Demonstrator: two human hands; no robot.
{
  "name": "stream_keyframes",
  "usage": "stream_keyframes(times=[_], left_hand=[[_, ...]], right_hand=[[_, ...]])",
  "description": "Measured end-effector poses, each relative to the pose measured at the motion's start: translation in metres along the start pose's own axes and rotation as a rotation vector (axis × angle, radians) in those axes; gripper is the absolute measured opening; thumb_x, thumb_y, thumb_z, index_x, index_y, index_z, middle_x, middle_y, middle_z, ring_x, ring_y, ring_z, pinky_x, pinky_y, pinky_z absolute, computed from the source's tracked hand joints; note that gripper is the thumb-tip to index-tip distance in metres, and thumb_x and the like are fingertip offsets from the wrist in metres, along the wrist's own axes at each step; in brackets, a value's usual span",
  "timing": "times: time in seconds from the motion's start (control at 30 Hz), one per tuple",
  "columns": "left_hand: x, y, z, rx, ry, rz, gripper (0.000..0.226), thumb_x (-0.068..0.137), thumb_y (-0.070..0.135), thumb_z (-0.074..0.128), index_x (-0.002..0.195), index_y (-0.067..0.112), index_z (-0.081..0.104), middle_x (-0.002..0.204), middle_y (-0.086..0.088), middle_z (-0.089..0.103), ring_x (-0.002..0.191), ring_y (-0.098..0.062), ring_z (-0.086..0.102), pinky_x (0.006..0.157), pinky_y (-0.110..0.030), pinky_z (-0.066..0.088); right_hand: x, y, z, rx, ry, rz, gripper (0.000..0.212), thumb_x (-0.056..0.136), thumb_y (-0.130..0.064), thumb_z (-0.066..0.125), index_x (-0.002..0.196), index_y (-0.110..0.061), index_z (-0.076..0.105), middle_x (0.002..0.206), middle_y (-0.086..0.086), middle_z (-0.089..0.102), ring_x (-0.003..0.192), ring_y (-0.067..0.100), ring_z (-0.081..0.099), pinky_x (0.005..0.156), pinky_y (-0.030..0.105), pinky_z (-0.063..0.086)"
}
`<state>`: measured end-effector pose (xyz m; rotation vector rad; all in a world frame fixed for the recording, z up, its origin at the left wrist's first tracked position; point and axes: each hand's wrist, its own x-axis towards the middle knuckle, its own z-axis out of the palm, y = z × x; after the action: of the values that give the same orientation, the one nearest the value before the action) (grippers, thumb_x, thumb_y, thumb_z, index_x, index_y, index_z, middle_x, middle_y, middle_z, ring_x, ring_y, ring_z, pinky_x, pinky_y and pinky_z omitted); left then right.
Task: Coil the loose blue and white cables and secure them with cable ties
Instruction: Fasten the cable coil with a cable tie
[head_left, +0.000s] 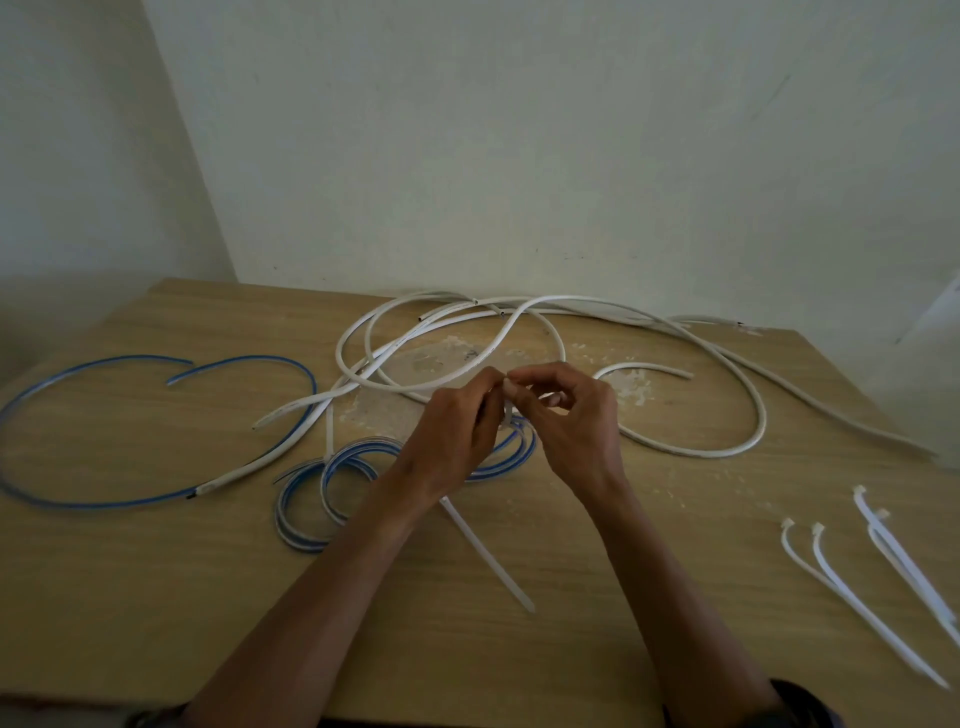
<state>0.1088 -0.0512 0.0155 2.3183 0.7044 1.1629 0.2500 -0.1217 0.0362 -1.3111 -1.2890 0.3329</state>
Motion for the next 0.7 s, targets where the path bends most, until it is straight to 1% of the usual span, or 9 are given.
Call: stream_keyframes(times=[0.07,0.17,0.23,0.3,0.4,0.5,0.6,0.67,0.7], left_hand=[[-0.001,0.000,-0.001,-0.039,-0.007,-0.032,0.023,0.108,0.023,0.043,0.102,0.014,0.063,0.071,0.002,0.064,0.057,-0.013,0.061,0.054,-0.039,0.048],[0.000,0.007,-0.001,-0.152,0.001,-0.099,0.031,0.109,0.027,0.041,0.095,0.013,0.065,0.063,0.008,0.058,0.055,-0.008,0.055,0.053,-0.032,0.044],[0.001,0.012,-0.001,-0.212,-0.032,-0.149,0.033,0.109,0.028,0.042,0.106,0.009,0.069,0.058,0.014,0.057,0.052,-0.003,0.052,0.053,-0.021,0.038],[0.002,0.017,-0.003,-0.234,-0.076,-0.152,0.031,0.108,0.024,0.044,0.117,0.005,0.067,0.059,0.023,0.058,0.052,0.003,0.052,0.055,-0.010,0.035],[0.002,0.022,-0.009,-0.242,-0.140,-0.150,0.028,0.108,0.022,0.046,0.116,0.005,0.067,0.059,0.027,0.057,0.051,0.003,0.051,0.055,-0.010,0.035],[0.003,0.021,-0.014,-0.272,-0.196,-0.170,0.027,0.107,0.024,0.046,0.109,0.009,0.068,0.057,0.022,0.057,0.049,0.002,0.048,0.053,-0.012,0.034],[0.005,0.018,-0.019,-0.349,-0.266,-0.190,0.024,0.107,0.028,0.046,0.104,0.014,0.066,0.059,0.010,0.054,0.046,-0.001,0.041,0.048,-0.016,0.033],[0.006,0.018,-0.021,-0.372,-0.287,-0.213,0.026,0.107,0.023,0.046,0.102,0.007,0.065,0.064,0.003,0.055,0.045,0.000,0.042,0.047,-0.014,0.033],[0.006,0.018,-0.021,-0.362,-0.294,-0.223,0.026,0.108,0.020,0.046,0.101,0.003,0.065,0.064,0.006,0.056,0.046,0.001,0.045,0.048,-0.012,0.034]], right_hand=[[0.003,0.003,-0.002,0.010,-0.024,0.043,0.012,0.089,-0.017,0.077,0.096,-0.027,0.078,0.093,-0.011,0.077,0.086,0.011,0.072,0.079,0.044,0.057],[0.005,0.008,-0.005,-0.051,-0.040,0.010,0.012,0.090,-0.018,0.076,0.094,-0.029,0.078,0.095,-0.011,0.075,0.089,0.009,0.069,0.076,0.025,0.048],[0.005,0.007,-0.007,-0.113,-0.051,-0.046,0.013,0.089,-0.019,0.076,0.094,-0.031,0.076,0.096,-0.012,0.072,0.090,0.008,0.065,0.077,0.012,0.042],[0.006,0.005,-0.008,-0.119,-0.061,-0.070,0.014,0.089,-0.019,0.077,0.094,-0.032,0.075,0.097,-0.011,0.072,0.092,0.008,0.064,0.077,0.009,0.041],[0.007,0.007,-0.012,-0.053,-0.073,-0.015,0.013,0.088,-0.021,0.077,0.093,-0.033,0.076,0.097,-0.010,0.073,0.093,0.008,0.066,0.080,0.013,0.044],[0.007,0.006,-0.014,0.097,-0.103,0.101,0.009,0.087,-0.019,0.078,0.093,-0.026,0.078,0.098,-0.004,0.075,0.092,0.015,0.072,0.082,0.031,0.056],[0.007,0.003,-0.015,0.255,-0.117,0.188,0.007,0.089,-0.007,0.074,0.092,-0.012,0.077,0.097,0.003,0.075,0.089,0.013,0.073,0.077,0.024,0.057],[0.007,0.003,-0.014,0.277,-0.128,0.213,0.006,0.090,-0.007,0.072,0.092,-0.010,0.077,0.098,0.007,0.075,0.093,0.016,0.073,0.082,0.026,0.057],[0.007,0.005,-0.015,0.284,-0.123,0.221,0.005,0.091,-0.010,0.072,0.092,-0.010,0.077,0.098,0.008,0.076,0.096,0.019,0.073,0.086,0.030,0.057]])
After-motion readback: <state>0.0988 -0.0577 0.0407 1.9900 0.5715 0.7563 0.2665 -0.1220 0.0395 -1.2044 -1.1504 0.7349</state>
